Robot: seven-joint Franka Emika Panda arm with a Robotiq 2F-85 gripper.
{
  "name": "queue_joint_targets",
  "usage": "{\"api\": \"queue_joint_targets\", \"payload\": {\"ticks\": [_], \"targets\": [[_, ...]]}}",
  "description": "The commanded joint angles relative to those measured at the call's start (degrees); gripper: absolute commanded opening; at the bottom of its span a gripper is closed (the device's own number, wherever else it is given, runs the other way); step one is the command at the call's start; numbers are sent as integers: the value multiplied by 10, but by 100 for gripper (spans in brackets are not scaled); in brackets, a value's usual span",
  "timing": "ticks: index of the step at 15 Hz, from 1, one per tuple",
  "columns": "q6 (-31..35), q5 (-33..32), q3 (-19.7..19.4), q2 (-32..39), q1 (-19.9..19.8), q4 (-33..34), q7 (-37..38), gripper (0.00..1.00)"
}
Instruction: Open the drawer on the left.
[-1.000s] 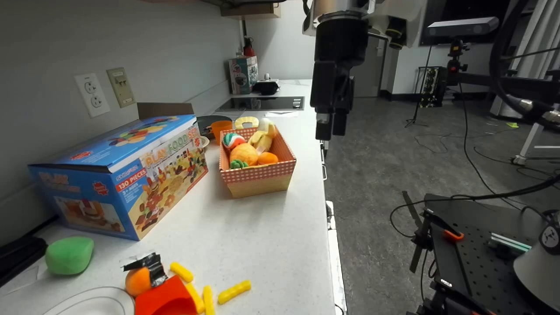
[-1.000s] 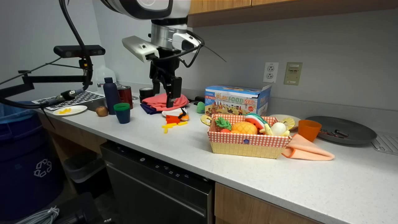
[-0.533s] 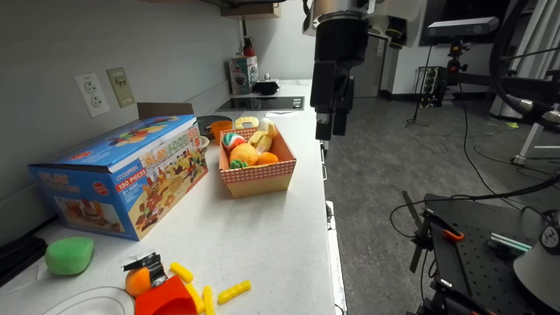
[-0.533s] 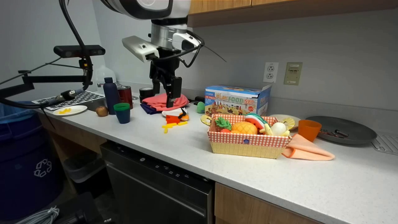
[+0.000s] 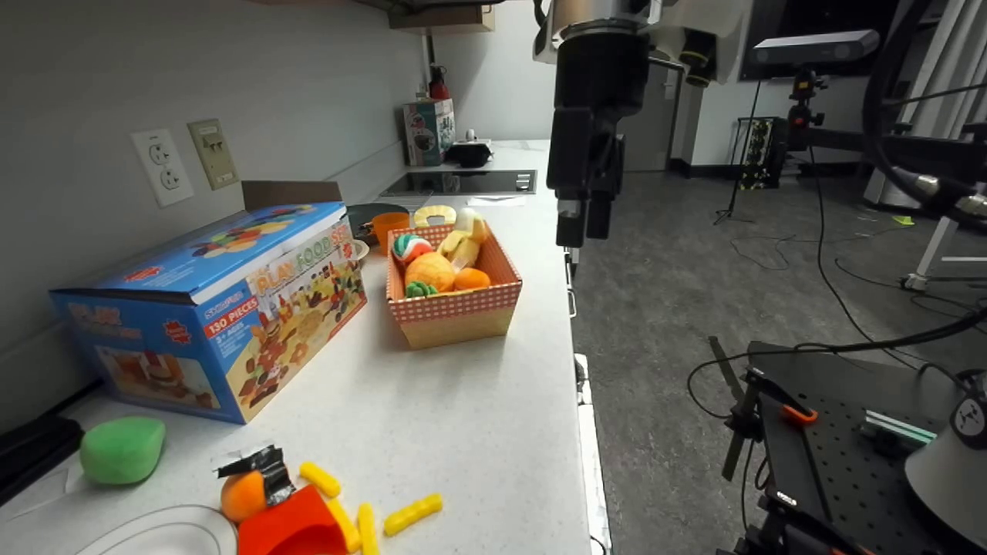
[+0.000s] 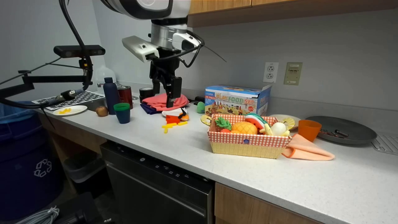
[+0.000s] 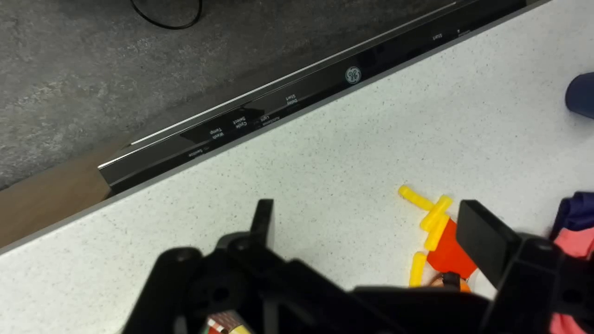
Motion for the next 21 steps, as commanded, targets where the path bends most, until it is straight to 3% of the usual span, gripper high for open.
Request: {"api": "queue_joint_targets", "payload": {"ticks": [1, 5, 16, 19, 20, 21], "targets": [[-2, 2, 8, 0, -8, 1, -2, 100], [-4, -41, 0, 0, -31, 11, 4, 100], [36, -168, -73, 48, -136, 36, -3, 100], [95, -180, -86, 55, -157, 26, 31, 100], [67, -168, -84, 47, -148, 23, 6, 100], [81, -169, -87, 52, -153, 23, 9, 100]]}}
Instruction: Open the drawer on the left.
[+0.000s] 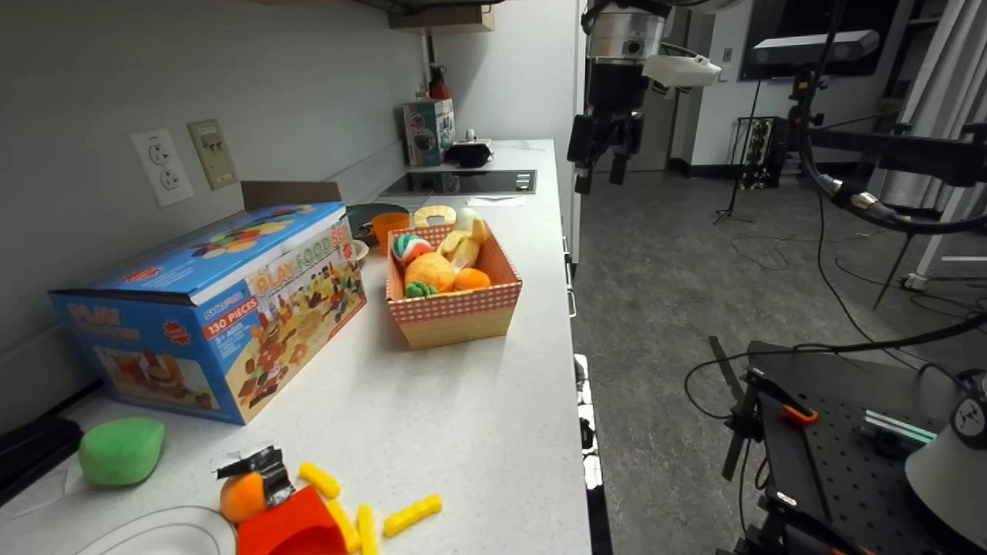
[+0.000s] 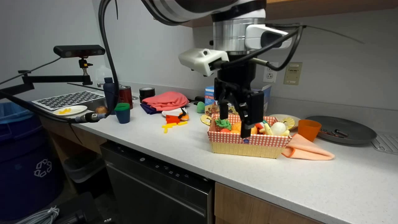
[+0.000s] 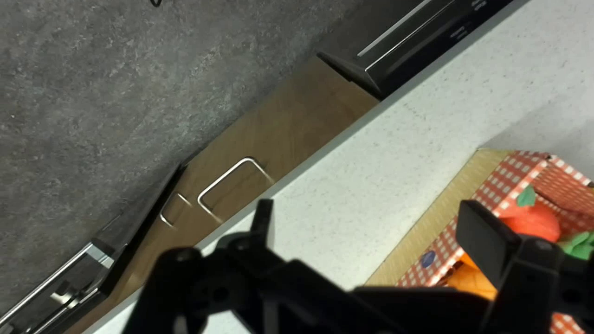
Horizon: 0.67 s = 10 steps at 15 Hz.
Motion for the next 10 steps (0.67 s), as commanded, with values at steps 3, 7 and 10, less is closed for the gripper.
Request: {"api": "queue_joint_targets", "payload": {"ticks": [3, 7, 10], "targets": [[6, 0, -1, 2, -3, 1, 5, 100], [6, 0, 0, 2, -3, 1, 7, 100], [7, 1, -13, 27, -12, 12, 2, 100]]}}
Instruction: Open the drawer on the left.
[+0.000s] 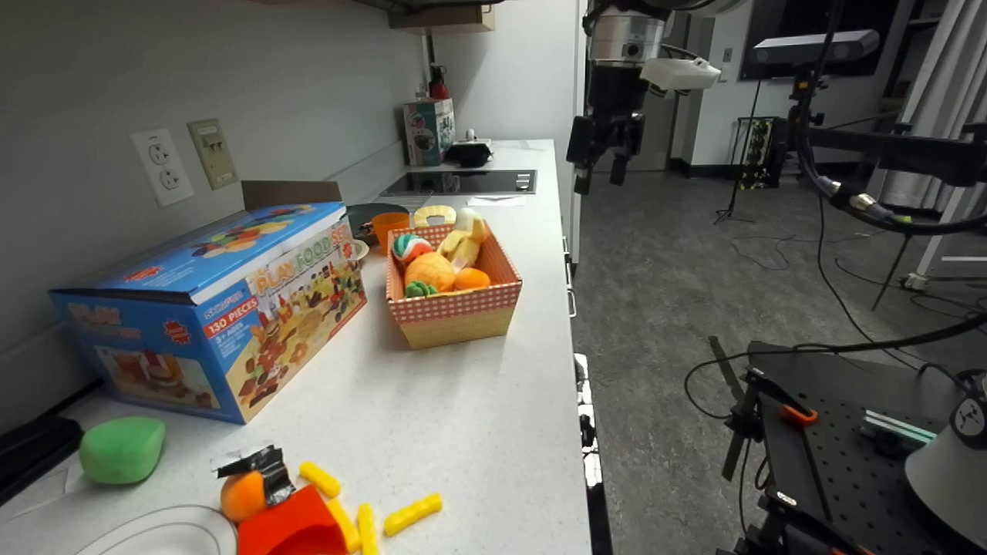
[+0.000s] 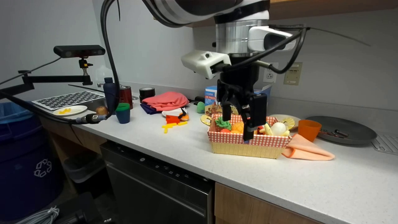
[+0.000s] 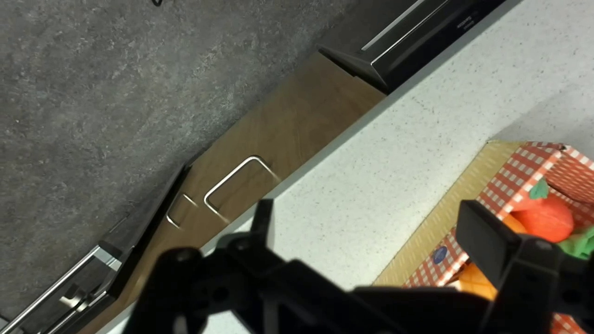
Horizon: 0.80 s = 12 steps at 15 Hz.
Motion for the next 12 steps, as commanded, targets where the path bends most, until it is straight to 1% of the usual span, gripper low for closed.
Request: {"api": "queue_joint_targets", "payload": {"ticks": [1, 7, 9, 12], "targets": [[1, 3, -19, 39, -14, 19, -8, 100], [5, 27, -67, 141, -44, 67, -23, 100], [1, 46, -78, 182, -55, 95, -32, 100], [-6, 94, -84, 252, -77, 147, -47, 100]]}}
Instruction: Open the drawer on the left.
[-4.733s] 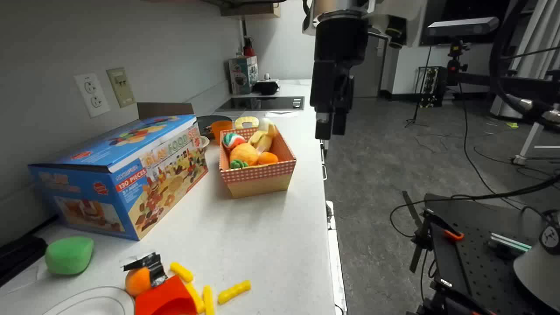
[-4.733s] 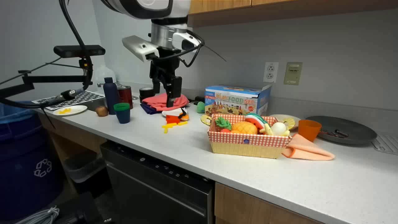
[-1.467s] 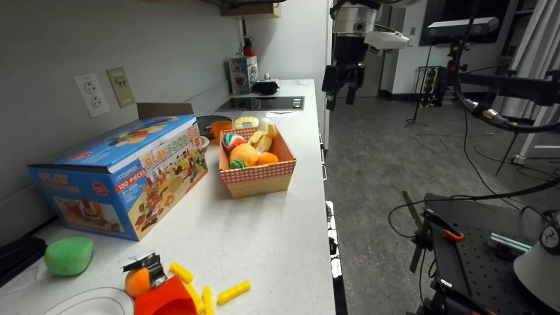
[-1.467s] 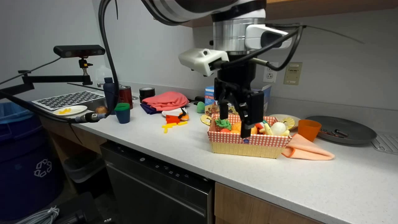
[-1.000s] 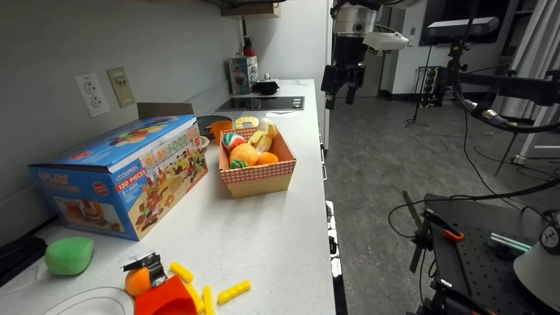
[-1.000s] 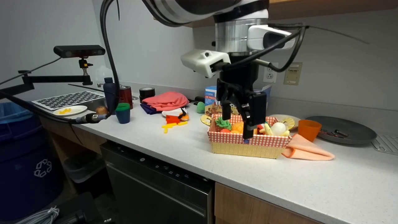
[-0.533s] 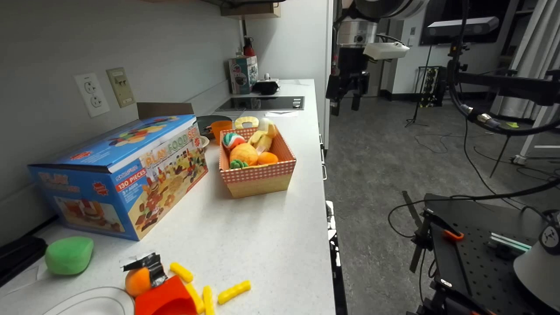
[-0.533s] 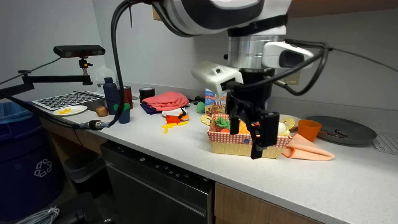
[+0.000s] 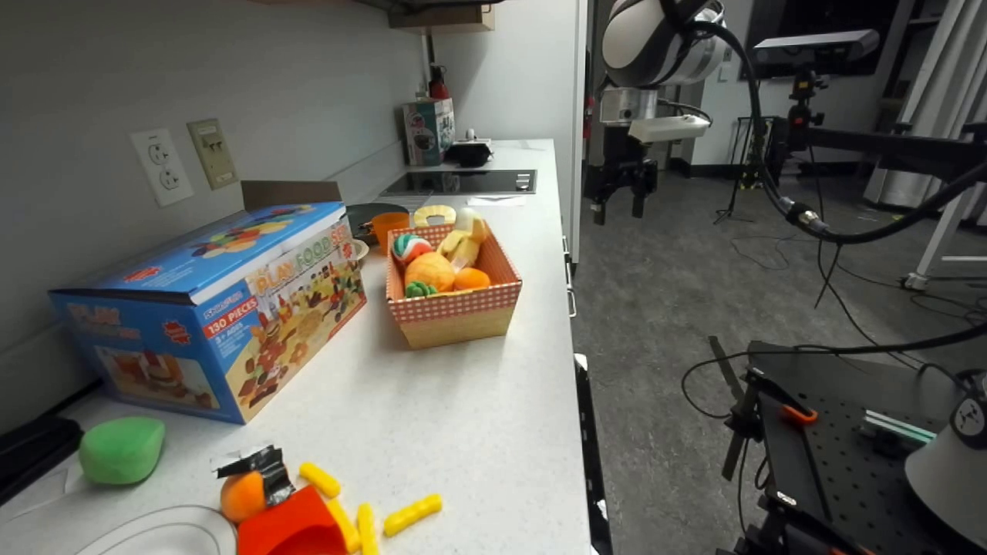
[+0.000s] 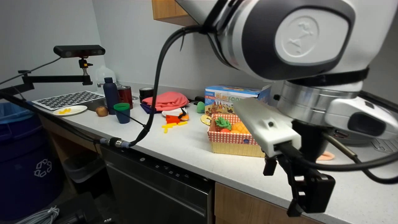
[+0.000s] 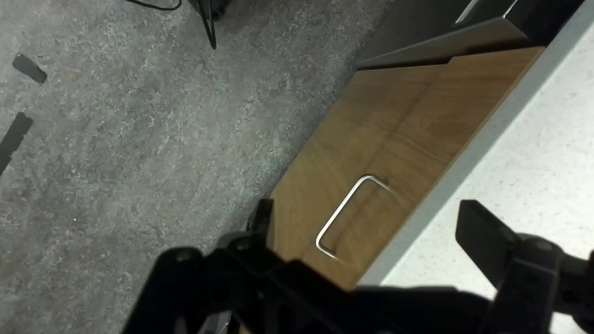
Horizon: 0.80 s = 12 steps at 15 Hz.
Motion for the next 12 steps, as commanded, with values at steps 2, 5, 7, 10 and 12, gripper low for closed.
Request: {"api": "queue_joint_targets", "payload": {"ticks": [2, 5, 7, 10, 12], "targets": [[-18, 67, -2, 118, -36, 99, -27, 100], [-25, 73, 4, 162, -51, 128, -20, 100], [-27, 71, 5, 177, -57, 137, -14, 100], [-6, 55, 4, 169, -52, 116, -10, 100], [-8, 55, 4, 172, -52, 120, -9, 100]]}}
